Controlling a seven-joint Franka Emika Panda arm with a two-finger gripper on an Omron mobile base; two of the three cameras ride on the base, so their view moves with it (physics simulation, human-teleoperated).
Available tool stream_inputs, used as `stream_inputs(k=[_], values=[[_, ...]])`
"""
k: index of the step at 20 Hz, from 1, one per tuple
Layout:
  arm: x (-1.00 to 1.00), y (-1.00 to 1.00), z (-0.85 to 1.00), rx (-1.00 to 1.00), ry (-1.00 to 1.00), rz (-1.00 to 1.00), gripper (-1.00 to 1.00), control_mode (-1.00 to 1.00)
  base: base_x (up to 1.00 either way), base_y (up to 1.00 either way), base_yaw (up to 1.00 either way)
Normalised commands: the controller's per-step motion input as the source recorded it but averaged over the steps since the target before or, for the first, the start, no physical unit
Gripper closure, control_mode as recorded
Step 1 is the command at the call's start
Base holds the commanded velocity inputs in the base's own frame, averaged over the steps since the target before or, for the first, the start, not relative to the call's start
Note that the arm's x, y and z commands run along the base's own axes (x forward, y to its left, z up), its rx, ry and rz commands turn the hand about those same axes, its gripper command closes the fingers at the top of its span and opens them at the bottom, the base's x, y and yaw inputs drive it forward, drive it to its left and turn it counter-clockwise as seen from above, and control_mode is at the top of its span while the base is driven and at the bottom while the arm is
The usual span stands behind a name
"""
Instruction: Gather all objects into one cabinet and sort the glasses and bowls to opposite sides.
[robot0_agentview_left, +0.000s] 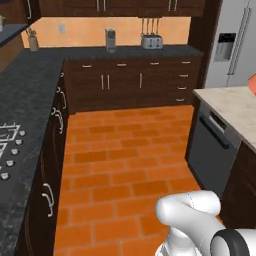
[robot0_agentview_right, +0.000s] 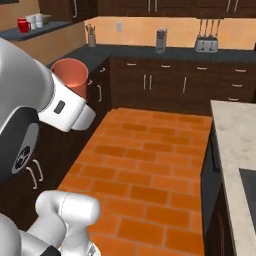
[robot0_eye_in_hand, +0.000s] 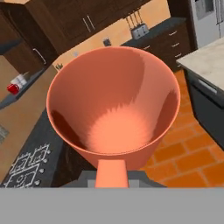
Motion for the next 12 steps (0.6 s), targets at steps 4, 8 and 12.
stream_inputs(k=[4, 8, 12], values=[[0.00, 0.00, 0.00, 0.00, 0.00, 0.00, 1.00, 1.00, 1.00, 0.00, 0.11], [0.00, 0.00, 0.00, 0.00, 0.00, 0.00, 1.00, 1.00, 1.00, 0.00, 0.11], [0.00, 0.00, 0.00, 0.00, 0.00, 0.00, 1.00, 1.00, 1.00, 0.00, 0.11]])
